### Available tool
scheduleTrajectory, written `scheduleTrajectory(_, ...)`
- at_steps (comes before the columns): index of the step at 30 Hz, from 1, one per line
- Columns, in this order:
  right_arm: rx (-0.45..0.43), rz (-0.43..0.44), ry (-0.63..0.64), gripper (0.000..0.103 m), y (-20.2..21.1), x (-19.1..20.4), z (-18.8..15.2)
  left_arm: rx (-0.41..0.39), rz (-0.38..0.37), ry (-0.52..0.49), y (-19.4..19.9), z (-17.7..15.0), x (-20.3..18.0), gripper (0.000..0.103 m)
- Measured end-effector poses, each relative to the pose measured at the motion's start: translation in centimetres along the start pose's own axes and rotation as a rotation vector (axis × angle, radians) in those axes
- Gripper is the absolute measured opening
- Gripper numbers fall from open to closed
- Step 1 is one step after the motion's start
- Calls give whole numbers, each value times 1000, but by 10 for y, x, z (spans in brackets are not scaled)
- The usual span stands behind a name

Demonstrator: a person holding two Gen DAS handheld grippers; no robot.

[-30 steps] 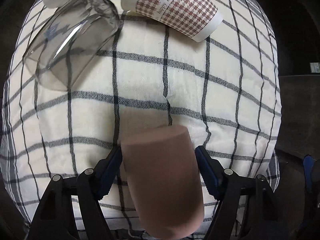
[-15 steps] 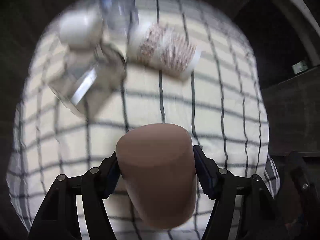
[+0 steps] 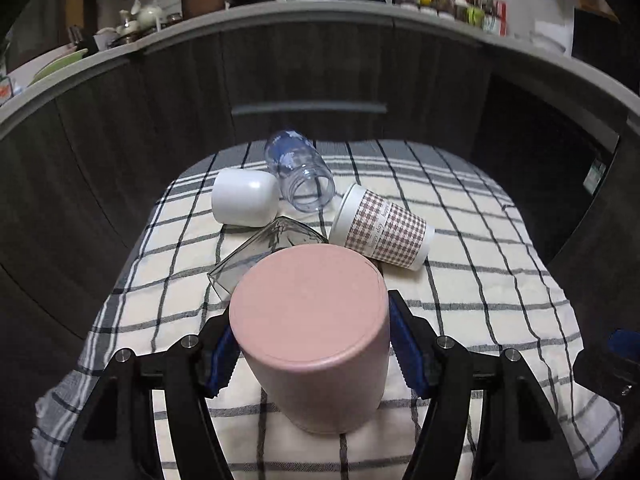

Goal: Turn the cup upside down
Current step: 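Lower the pink cup upright onto the cloth with the left tool and open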

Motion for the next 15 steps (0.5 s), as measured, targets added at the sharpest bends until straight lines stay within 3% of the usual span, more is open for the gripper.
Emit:
scheduleTrajectory(4, 5, -18, 31, 86, -1, 9, -6, -60, -1, -33, -3, -13, -5, 66)
scheduleTrajectory(13, 24, -37, 50, 86, -7, 11, -11, -32, -12, -52, -6, -23, -10, 66)
scheduleTrajectory(15, 26, -38, 46, 86, -7, 11, -11, -18, -15, -55, -6, -26, -11, 72)
Point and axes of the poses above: each gripper's, at about its wrist camera, not at the fingertips, and y roughly against the way its jaws point, x to its left, z to its top, the point moved 5 cm from there along -y, roughly the way its jaws point, and after that the axes turned 3 degrees about -y, right-handed, at the moved point
